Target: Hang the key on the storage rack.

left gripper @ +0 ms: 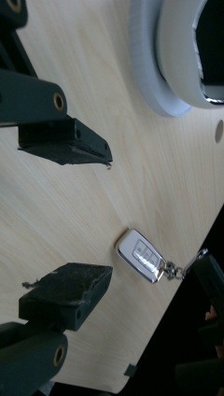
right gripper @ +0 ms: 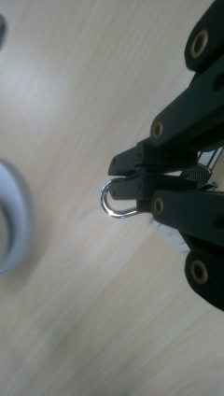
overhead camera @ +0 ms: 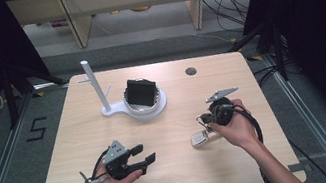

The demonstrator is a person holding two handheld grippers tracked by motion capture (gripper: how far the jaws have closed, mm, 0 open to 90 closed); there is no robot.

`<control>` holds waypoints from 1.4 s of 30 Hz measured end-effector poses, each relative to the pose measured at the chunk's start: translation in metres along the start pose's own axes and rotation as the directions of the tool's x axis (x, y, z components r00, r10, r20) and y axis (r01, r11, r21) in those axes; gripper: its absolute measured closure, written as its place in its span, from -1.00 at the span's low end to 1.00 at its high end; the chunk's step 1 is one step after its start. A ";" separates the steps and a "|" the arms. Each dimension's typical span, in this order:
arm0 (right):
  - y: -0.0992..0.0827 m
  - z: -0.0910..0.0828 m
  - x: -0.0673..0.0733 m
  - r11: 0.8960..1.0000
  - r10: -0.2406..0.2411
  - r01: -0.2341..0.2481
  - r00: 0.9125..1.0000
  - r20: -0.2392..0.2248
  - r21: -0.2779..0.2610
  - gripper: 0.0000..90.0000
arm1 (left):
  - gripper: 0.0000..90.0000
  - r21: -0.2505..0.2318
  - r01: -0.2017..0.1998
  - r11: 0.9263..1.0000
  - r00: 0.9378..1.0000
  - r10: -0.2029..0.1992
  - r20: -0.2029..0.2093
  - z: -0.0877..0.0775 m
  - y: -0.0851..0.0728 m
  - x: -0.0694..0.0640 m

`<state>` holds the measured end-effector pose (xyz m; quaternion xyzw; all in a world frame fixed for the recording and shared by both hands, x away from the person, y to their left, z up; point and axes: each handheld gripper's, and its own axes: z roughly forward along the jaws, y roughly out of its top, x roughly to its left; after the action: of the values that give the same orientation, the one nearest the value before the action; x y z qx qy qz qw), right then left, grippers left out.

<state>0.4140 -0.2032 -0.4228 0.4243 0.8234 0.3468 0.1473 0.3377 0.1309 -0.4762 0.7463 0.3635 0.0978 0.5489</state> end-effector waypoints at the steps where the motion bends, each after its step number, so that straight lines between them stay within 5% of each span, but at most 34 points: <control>1: 0.001 -0.003 0.002 1.000 0.011 -0.011 1.000 -0.007 -0.010 0.96 | -0.15 -0.003 -0.006 1.000 1.000 0.006 0.012 0.002 0.004 -0.002; 5: 0.002 -0.003 0.007 0.988 0.013 -0.017 1.000 -0.024 -0.156 0.96 | -0.14 -0.017 -0.033 0.999 0.998 0.034 0.052 0.012 0.020 -0.009; 11: 0.011 0.001 0.020 0.965 0.002 -0.022 0.997 -0.076 -0.262 0.96 | -0.10 -0.027 -0.072 0.997 0.992 0.074 0.100 0.029 0.038 -0.017; 16: 0.021 0.003 0.030 0.951 -0.012 -0.024 0.993 -0.115 -0.308 0.95 | -0.05 -0.038 -0.059 0.998 0.995 0.062 0.081 0.032 0.042 -0.014; 17: 0.023 0.003 0.033 0.956 -0.005 -0.030 0.993 -0.119 -0.292 0.95 | -0.05 -0.040 -0.054 0.998 0.995 0.057 0.078 0.032 0.042 -0.013; 18: 0.025 0.005 0.033 0.947 -0.034 -0.006 0.992 -0.118 -0.321 0.95 | -0.04 -0.044 -0.052 0.998 0.996 0.055 0.075 0.032 0.042 -0.012; 20: 0.027 0.004 0.037 0.950 -0.016 -0.024 0.992 -0.127 -0.312 0.95 | -0.01 -0.052 -0.053 0.997 0.996 0.057 0.073 0.031 0.042 -0.009; 21: 0.028 0.006 0.038 0.939 -0.019 -0.029 0.991 -0.136 -0.342 0.95 | 0.00 -0.065 -0.049 0.997 0.995 0.054 0.080 0.031 0.042 -0.008; 25: 0.031 0.003 0.040 0.935 -0.011 -0.036 0.991 -0.131 -0.354 0.95 | 0.07 -0.083 -0.048 0.995 0.996 0.054 0.067 0.030 0.045 -0.005; 26: 0.031 0.005 0.039 0.927 -0.031 -0.022 0.990 -0.135 -0.374 0.95 | 0.07 -0.096 -0.045 0.994 0.996 0.053 0.076 0.031 0.046 -0.005; 33: 0.033 0.001 0.042 0.923 -0.027 -0.033 0.988 -0.150 -0.384 0.95 | 0.11 -0.108 -0.057 0.993 0.995 0.065 0.072 0.030 0.052 -0.006; 36: 0.033 0.001 0.042 0.912 -0.035 -0.019 0.992 -0.124 -0.409 0.95 | 0.13 -0.110 -0.062 0.992 0.995 0.070 0.067 0.029 0.054 -0.006; 39: 0.034 -0.002 0.043 0.920 -0.019 -0.040 0.989 -0.145 -0.390 0.95 | 0.13 -0.118 -0.063 0.991 0.995 0.072 0.074 0.028 0.055 -0.006; 42: 0.034 -0.002 0.042 0.914 -0.030 -0.025 0.991 -0.129 -0.405 0.95 | 0.14 -0.117 -0.068 0.991 0.995 0.076 0.066 0.027 0.055 -0.007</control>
<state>0.4081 -0.1566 -0.3953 0.3596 0.7422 0.5370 0.1776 0.3712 0.0986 -0.4351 0.7292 0.3107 0.1121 0.5992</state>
